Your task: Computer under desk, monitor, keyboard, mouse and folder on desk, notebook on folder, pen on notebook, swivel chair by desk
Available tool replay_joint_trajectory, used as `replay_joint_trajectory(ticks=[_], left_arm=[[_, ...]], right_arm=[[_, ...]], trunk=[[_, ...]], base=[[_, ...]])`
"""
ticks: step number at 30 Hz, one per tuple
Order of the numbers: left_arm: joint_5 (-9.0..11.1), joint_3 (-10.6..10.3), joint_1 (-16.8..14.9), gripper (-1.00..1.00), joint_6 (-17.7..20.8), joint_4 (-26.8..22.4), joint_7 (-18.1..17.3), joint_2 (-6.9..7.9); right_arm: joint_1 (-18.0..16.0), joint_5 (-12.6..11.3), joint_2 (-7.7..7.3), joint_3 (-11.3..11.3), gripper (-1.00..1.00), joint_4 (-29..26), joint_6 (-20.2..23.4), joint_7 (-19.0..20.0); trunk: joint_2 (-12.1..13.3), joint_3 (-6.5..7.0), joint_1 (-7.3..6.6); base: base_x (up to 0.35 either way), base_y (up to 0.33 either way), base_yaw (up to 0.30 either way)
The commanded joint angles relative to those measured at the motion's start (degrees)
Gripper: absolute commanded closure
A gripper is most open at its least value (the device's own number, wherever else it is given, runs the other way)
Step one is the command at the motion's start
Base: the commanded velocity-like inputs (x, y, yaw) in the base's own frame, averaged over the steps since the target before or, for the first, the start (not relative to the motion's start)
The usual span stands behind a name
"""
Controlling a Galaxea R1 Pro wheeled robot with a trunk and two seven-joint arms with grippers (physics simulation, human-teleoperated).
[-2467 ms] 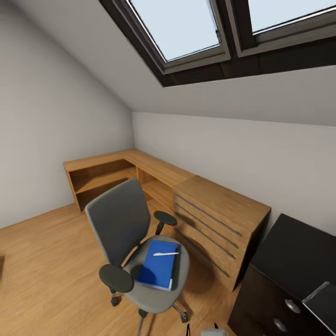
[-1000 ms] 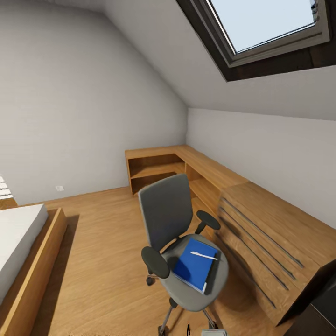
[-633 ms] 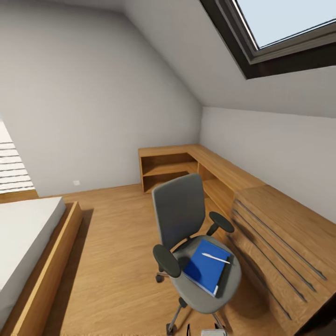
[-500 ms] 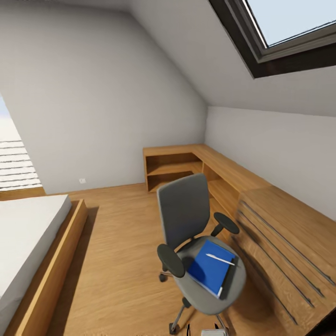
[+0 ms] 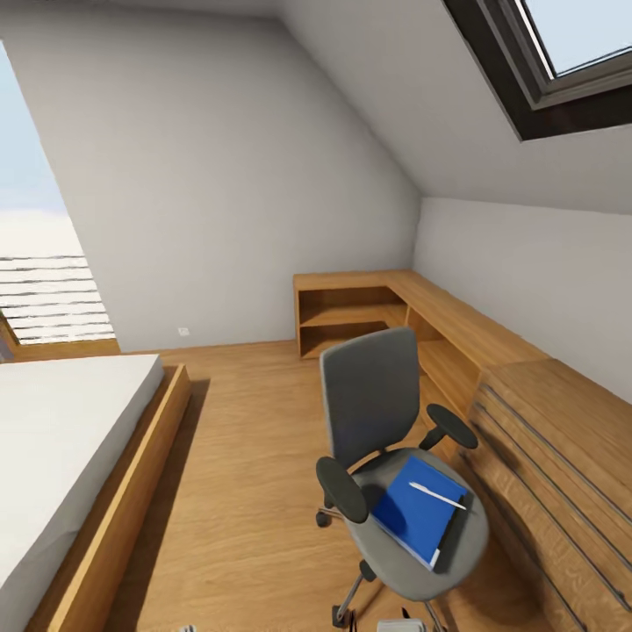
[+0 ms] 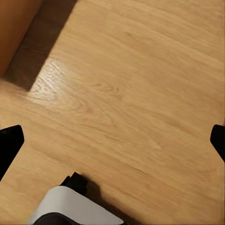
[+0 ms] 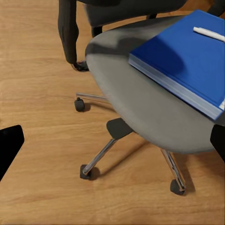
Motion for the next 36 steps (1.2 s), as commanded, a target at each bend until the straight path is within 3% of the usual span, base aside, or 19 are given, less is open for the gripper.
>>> replay_joint_trajectory(ticks=[1,7,27,36], left_arm=[[-0.88,-0.28,-0.05,-1.00,-0.44,-0.02,0.34,0.06],[-1.71,-0.05,-0.05,-1.00,-0.47,0.06,0.40,0.13],[-1.72,-0.04,-0.05,-1.00,-0.47,0.08,0.41,0.22],[-1.63,-0.04,-0.05,-1.00,-0.53,0.08,0.33,0.22]], right_arm=[[-0.07,-0.32,0.00,0.49,-1.00,0.00,-0.16,0.35],[-0.08,-0.31,-0.02,0.38,-1.00,0.00,-0.16,0.67],[-0.08,-0.33,0.00,0.38,-1.00,0.00,-0.16,0.70],[-0.08,-0.17,-0.08,0.76,-1.00,0.79,-0.10,0.77]], trunk=[[-0.05,-0.09,0.01],[-0.05,-0.14,0.01],[-0.05,-0.14,0.01],[-0.05,-0.14,0.01]], base=[[0.000,0.000,-0.030],[0.000,-0.085,0.037],[0.000,-0.313,0.266],[0.000,-0.136,0.038]])
